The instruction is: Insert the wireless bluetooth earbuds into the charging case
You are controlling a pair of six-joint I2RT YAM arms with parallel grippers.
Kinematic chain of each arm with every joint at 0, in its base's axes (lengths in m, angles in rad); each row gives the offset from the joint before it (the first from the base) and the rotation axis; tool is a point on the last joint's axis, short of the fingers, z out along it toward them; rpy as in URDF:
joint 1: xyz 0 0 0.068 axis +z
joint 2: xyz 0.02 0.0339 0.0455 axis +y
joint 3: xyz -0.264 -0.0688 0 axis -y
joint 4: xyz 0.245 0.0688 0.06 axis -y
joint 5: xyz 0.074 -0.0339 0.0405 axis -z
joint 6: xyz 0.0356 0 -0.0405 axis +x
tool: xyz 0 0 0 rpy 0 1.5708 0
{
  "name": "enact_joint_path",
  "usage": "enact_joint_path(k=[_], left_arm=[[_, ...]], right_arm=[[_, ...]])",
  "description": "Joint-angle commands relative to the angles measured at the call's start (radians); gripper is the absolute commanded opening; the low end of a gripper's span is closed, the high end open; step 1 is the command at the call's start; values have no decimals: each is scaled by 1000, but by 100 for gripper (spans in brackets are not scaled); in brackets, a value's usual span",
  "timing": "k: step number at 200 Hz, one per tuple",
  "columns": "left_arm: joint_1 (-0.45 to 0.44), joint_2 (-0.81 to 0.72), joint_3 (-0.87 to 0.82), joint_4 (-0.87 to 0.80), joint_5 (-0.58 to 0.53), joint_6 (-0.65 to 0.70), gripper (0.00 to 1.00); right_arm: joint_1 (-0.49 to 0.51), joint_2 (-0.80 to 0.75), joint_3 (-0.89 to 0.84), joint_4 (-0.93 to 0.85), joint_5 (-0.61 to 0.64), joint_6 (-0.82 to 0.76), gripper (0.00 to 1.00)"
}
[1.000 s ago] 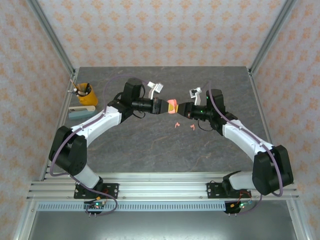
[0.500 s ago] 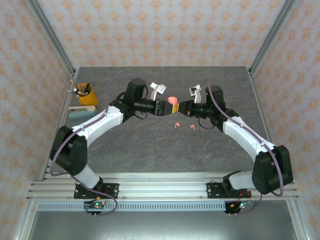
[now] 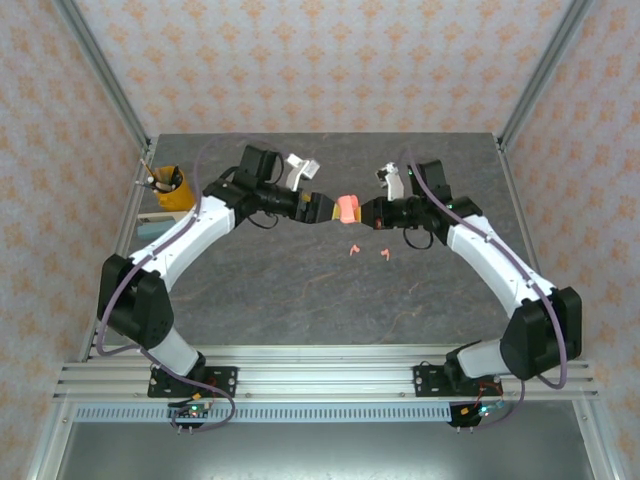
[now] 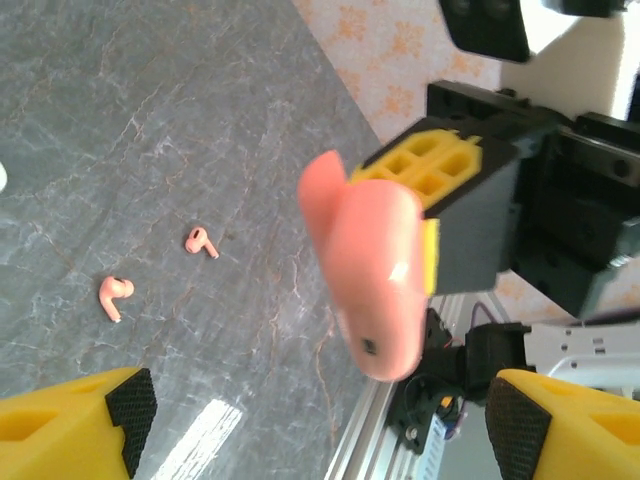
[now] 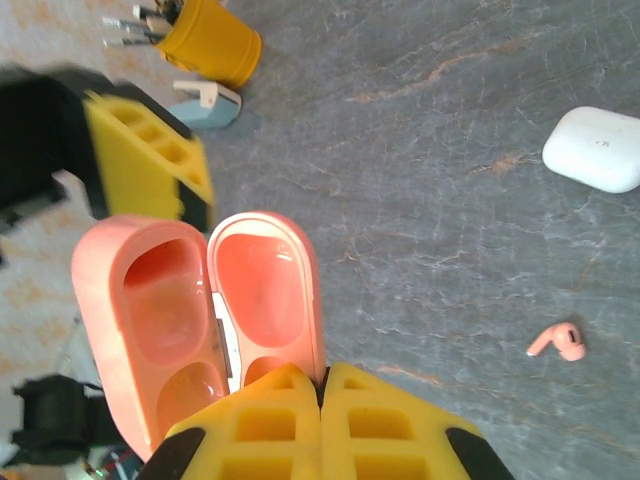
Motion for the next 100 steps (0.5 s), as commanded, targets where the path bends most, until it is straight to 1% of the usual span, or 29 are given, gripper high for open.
enact_joint_path(k=[1, 24, 40, 56, 77, 90, 100], left_arm=[[6, 38, 98, -285, 63, 212, 88], [18, 120, 173, -447, 128, 345, 88], [21, 187, 237, -577, 176, 454, 88], [24, 252, 293, -675, 203, 533, 89], [29, 298, 326, -693, 226, 555, 89], [30, 299, 337, -680, 230, 550, 89], [31, 340, 348, -675, 232, 549, 88]], right_arm=[[2, 32, 93, -225, 16, -218, 0], [3, 53, 141, -298, 33, -305, 0], [3, 69, 163, -322, 30, -337, 0], [3, 89, 178, -340, 15, -360, 0], [8, 108, 180, -343, 10, -372, 0], [14, 117, 178, -340, 6, -373, 0], [19, 123, 175, -333, 4, -371, 0]])
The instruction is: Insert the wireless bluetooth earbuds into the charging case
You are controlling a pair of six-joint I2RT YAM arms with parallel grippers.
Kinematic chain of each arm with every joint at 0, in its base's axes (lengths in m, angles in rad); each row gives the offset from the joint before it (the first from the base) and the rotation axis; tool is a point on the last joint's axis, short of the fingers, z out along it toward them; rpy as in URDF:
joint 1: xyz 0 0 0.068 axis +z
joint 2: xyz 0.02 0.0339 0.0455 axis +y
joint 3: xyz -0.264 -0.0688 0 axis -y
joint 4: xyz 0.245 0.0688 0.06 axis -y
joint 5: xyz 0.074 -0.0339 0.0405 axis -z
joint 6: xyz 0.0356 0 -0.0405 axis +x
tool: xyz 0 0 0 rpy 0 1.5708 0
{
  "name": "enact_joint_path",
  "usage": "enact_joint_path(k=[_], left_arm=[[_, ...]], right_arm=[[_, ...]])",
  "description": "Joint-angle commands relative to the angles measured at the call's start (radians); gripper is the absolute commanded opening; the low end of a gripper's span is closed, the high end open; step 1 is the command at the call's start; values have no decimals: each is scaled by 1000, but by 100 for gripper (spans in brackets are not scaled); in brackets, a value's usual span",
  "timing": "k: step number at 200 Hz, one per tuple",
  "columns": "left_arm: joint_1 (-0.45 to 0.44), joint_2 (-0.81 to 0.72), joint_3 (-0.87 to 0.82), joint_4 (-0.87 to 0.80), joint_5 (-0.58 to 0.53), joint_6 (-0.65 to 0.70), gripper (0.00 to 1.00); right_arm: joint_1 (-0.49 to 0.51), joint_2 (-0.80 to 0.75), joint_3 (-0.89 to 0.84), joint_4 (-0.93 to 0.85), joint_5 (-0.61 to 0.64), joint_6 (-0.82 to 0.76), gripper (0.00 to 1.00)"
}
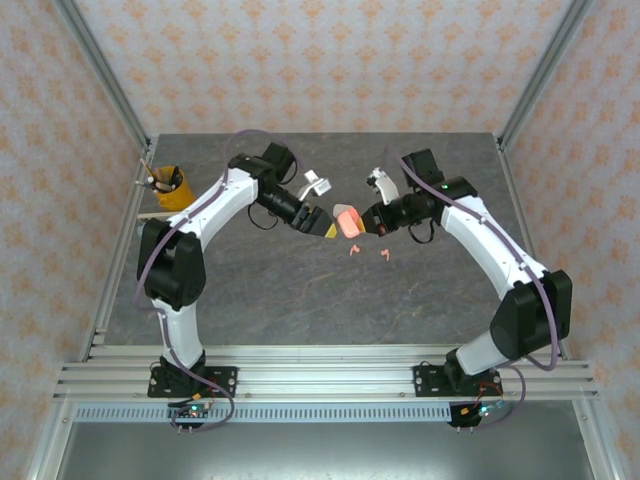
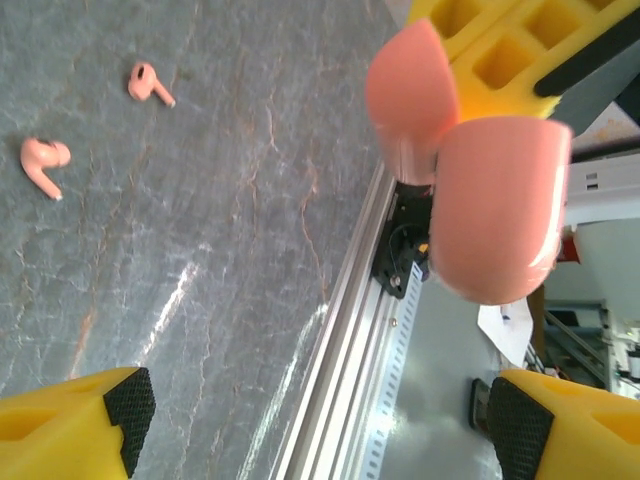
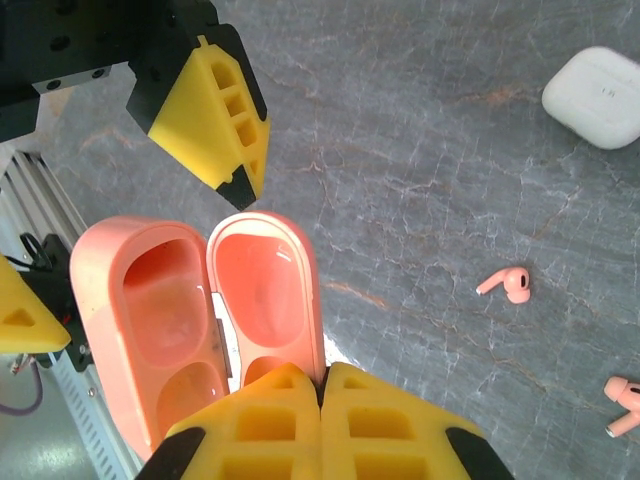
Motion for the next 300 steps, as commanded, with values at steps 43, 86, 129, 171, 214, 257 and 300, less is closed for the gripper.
enact_joint_path(k=[43, 86, 129, 171, 214, 257, 300], left_arm=[[7, 63, 103, -84, 108, 70, 85], [4, 78, 107, -89, 129, 78, 78], [2, 99, 117, -157, 161, 145, 71], [2, 116, 118, -228, 188, 224, 67], [3, 147, 155, -313, 230, 307, 63], [1, 204, 228, -469, 260, 441, 60], [3, 301, 343, -737, 310, 682, 54]], right_arm=[[43, 43, 25, -2, -5, -26, 0], [78, 73, 37, 17, 3, -10, 0], [95, 95, 60, 14, 14, -7, 0], [95, 104, 87, 9, 17, -7, 0], [97, 116, 105, 0, 12, -8, 0], [101, 123, 108, -1, 9, -11, 0], [108, 131, 118, -3, 6, -11, 0]])
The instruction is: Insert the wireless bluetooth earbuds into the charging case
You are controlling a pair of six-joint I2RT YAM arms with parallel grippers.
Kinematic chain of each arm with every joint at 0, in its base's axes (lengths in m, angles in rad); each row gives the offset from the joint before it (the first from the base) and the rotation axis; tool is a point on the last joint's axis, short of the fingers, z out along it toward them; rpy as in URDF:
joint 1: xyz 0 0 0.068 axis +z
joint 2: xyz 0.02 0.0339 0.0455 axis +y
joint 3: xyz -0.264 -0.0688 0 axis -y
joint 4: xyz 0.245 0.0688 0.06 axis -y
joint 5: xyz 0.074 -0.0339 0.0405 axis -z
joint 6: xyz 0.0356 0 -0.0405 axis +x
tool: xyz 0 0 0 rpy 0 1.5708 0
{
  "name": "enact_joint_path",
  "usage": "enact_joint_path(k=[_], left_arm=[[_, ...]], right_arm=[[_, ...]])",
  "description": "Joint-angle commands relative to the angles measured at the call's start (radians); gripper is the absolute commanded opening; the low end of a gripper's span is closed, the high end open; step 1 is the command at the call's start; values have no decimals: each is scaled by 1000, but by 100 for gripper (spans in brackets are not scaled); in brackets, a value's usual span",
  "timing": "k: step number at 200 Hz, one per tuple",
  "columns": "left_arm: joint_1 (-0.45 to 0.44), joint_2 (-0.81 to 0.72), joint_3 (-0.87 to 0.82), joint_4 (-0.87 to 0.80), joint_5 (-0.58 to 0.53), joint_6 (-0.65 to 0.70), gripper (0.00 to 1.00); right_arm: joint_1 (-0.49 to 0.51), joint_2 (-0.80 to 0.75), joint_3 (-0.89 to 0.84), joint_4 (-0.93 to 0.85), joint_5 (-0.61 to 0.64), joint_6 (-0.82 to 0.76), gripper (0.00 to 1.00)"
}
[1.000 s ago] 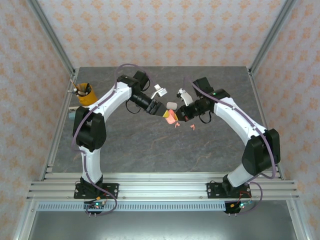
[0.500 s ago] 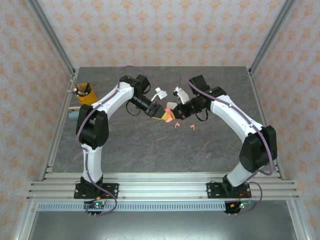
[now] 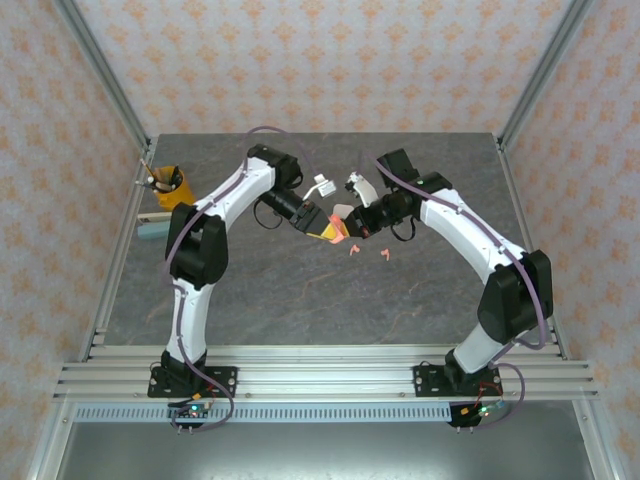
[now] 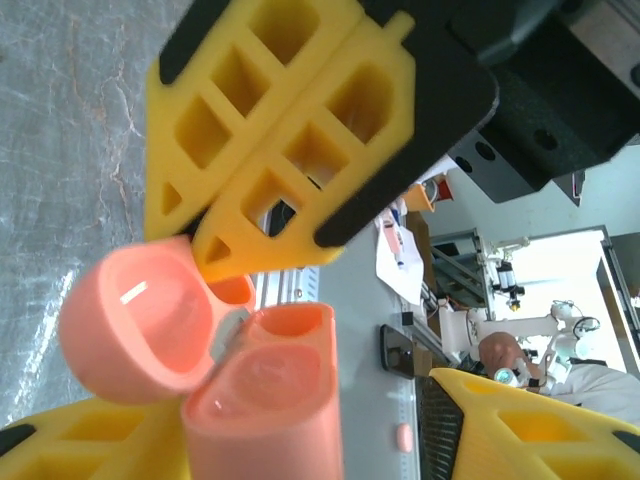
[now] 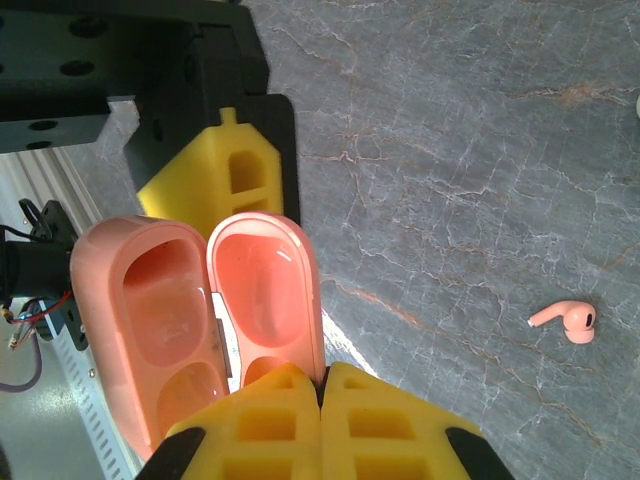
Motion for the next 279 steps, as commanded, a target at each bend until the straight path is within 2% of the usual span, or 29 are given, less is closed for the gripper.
enact_joint_path(k=[1, 65, 94, 118, 127, 148, 173, 212, 243, 279], left_arm=[[3, 47, 66, -250, 64, 179, 54], [3, 57, 70, -250, 76, 189, 43], [3, 58, 65, -250, 76, 191, 33], [3, 56, 64, -250, 79, 198, 21], [4, 54, 65, -250, 80, 202, 16], [19, 45, 68, -250, 90, 212, 7], [52, 21, 90, -250, 121, 208, 0], [109, -43, 131, -250, 256, 209, 0], [113, -66, 210, -250, 257, 144, 0], [115, -90, 262, -250, 254, 98, 0]], right_arm=[[12, 21, 45, -3, -3, -2, 0], [16, 28, 49, -4, 5, -1, 0], [16, 32, 52, 0, 7, 5, 0], [16, 21, 51, 12, 33, 22, 0], [16, 12, 49, 18, 55, 31, 8], [11, -26, 44, 19, 105, 51, 34], [-21, -96, 31, 2, 126, 83, 47], [-77, -235, -26, 17, 202, 200, 54], [-111, -331, -71, 34, 351, 340, 60], [-111, -403, -114, 61, 464, 537, 61]])
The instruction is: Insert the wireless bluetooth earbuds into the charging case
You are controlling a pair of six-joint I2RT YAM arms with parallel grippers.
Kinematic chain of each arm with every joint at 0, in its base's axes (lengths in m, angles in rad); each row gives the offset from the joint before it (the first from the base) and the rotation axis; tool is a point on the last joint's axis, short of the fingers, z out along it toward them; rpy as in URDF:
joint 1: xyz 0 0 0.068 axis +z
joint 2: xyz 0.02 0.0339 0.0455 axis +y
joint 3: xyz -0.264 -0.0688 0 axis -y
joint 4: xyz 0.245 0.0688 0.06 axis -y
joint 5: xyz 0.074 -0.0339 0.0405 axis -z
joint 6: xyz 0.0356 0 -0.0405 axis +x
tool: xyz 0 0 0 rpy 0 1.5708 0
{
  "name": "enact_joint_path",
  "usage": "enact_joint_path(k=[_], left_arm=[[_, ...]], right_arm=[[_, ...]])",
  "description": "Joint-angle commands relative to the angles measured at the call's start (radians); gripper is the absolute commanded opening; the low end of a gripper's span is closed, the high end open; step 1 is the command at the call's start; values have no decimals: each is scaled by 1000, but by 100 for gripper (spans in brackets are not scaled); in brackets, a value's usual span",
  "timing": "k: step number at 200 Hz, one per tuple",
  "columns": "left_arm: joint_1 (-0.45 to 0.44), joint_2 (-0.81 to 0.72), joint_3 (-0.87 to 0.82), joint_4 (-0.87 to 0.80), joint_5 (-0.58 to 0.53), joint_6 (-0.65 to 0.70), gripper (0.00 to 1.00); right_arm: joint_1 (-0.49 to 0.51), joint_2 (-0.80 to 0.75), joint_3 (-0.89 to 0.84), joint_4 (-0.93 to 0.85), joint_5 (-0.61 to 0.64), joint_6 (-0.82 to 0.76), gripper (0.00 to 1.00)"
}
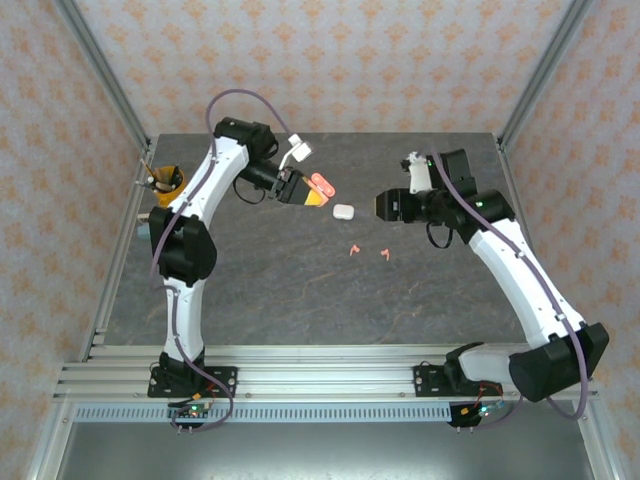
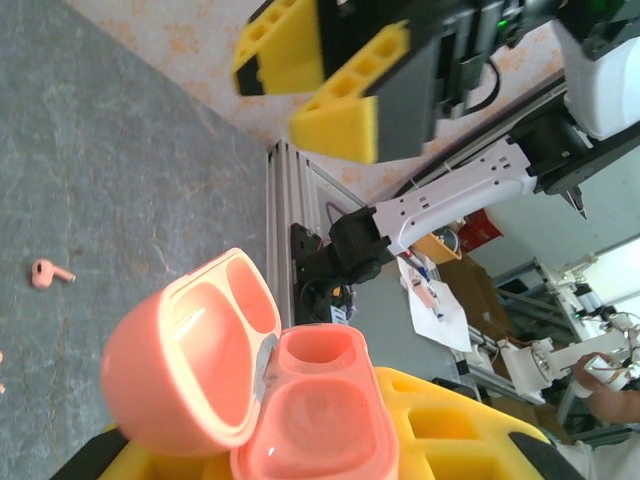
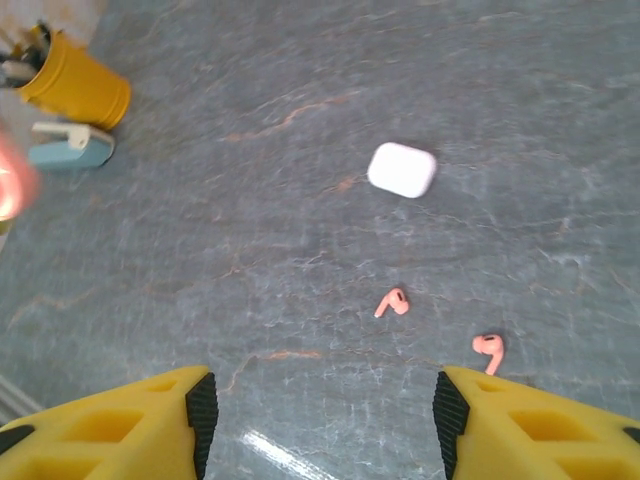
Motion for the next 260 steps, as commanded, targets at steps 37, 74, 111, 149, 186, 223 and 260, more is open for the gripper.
enact_joint_path(k=[37, 74, 111, 149, 186, 223, 260], left_arm=[[-7, -7, 182, -169, 151, -117, 0], [-36, 136, 524, -165, 89, -294, 0], [-180, 6, 320, 585, -594, -938, 0], [-214, -1, 349, 744, -712, -1036, 0], [-269, -158, 145, 834, -943, -956, 0], [-270, -490, -429, 1269, -1124, -989, 0], [-275, -718, -868, 1651, -1278, -954, 0]], right_arm=[[-4, -141, -123, 90, 171, 375, 61], [-3, -219, -154, 62, 251, 476, 62], [-4, -268, -190, 68, 275, 538, 62], [-3, -272, -191, -8, 339, 545, 62], [-4, -254, -240, -21, 359, 581, 62], [-2, -203, -290, 11, 343, 610, 62], [22, -134, -296, 47, 337, 637, 62]])
